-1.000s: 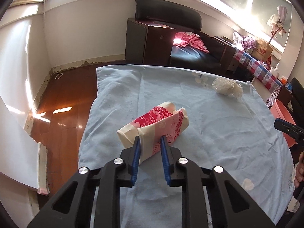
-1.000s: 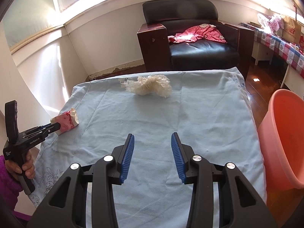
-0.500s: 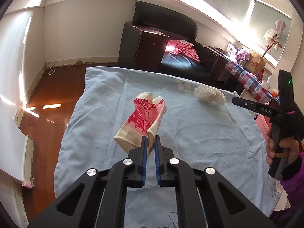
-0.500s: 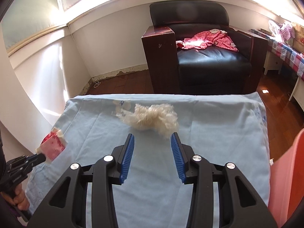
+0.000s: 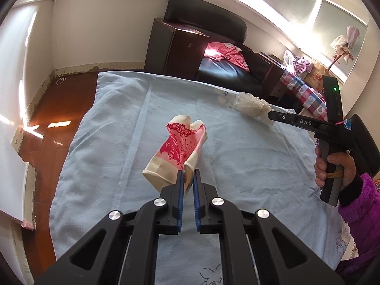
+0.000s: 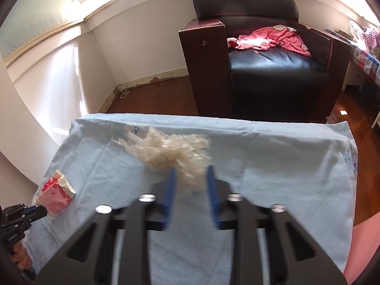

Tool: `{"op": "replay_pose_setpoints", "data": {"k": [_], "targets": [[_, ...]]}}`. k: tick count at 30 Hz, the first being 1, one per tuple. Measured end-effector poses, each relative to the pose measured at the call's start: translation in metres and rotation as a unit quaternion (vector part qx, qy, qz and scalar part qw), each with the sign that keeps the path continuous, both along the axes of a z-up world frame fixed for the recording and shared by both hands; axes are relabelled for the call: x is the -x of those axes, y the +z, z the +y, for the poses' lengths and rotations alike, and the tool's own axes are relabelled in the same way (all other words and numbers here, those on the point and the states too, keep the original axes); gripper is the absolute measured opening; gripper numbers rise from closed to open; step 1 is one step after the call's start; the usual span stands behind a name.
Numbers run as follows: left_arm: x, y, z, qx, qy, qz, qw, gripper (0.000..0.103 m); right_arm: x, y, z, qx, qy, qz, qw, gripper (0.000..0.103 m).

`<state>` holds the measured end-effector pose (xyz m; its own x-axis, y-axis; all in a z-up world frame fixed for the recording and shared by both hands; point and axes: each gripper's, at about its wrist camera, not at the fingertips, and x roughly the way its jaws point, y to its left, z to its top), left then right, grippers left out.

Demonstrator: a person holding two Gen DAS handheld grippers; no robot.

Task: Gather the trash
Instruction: 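Grasp the pink-patterned paper cup with the left gripper while the right gripper grasps the white lace bundle, then carry the paper cup in the left gripper while the right gripper carries the lace bundle to the bucket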

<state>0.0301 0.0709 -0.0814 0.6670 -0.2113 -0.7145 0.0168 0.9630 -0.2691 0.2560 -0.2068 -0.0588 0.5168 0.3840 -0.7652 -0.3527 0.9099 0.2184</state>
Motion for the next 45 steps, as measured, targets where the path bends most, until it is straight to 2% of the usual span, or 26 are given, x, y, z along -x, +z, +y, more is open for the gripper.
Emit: {"op": "replay_pose_setpoints", "data": {"k": [5, 12, 20, 35, 45], "targets": [[0.000, 0.004, -0.007, -0.002, -0.002, -0.006, 1.0000, 0.007, 0.018, 0.006, 0.004, 0.006, 0.004, -0.014, 1.000, 0.016], [0.006, 0.019, -0.019, -0.009, -0.011, -0.031, 0.9994, 0.007, 0.063, 0.037, -0.003, -0.025, -0.004, -0.043, 0.999, 0.016], [0.012, 0.039, -0.039, -0.007, -0.023, -0.057, 0.9981, 0.007, 0.120, 0.068, -0.026, -0.034, -0.022, -0.070, 0.997, 0.016], [0.023, 0.072, -0.095, -0.004, -0.047, -0.093, 0.9946, 0.007, 0.174, 0.101, -0.095, -0.022, -0.104, -0.118, 0.987, 0.016], [0.018, 0.097, -0.157, -0.005, -0.111, -0.124, 0.9861, 0.007, 0.193, 0.113, -0.146, -0.025, -0.170, -0.139, 0.975, 0.016]]}}
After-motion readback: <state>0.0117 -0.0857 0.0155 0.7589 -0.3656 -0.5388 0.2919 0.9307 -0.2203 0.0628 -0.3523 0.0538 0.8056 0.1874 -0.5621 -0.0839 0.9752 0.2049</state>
